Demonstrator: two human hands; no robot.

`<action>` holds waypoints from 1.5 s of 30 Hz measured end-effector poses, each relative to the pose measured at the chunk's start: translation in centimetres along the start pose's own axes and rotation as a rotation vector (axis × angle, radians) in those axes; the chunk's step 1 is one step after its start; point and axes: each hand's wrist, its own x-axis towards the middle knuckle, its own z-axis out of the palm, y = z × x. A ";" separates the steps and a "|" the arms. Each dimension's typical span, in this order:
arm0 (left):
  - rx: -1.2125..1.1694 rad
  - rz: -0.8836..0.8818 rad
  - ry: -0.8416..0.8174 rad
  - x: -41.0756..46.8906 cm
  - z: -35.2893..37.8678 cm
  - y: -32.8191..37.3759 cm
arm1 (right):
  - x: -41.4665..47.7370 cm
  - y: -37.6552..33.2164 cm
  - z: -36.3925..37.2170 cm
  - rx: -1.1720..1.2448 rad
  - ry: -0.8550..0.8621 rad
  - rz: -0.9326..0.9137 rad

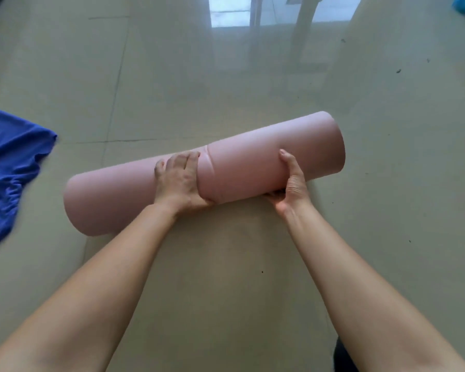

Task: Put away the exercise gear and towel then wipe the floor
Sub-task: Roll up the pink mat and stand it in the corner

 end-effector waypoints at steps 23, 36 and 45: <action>-1.551 0.457 0.125 -3.3 -32.4 6.1 | -20.1 -17.3 12.4 -1.072 -0.553 -0.732; -1.305 -0.152 -0.163 -7.9 -40.1 8.1 | -26.6 -26.7 15.9 -1.169 -0.341 -0.476; -1.335 -0.372 -0.502 -18.1 -43.2 16.2 | -34.2 -27.4 8.4 -1.414 -0.284 -0.205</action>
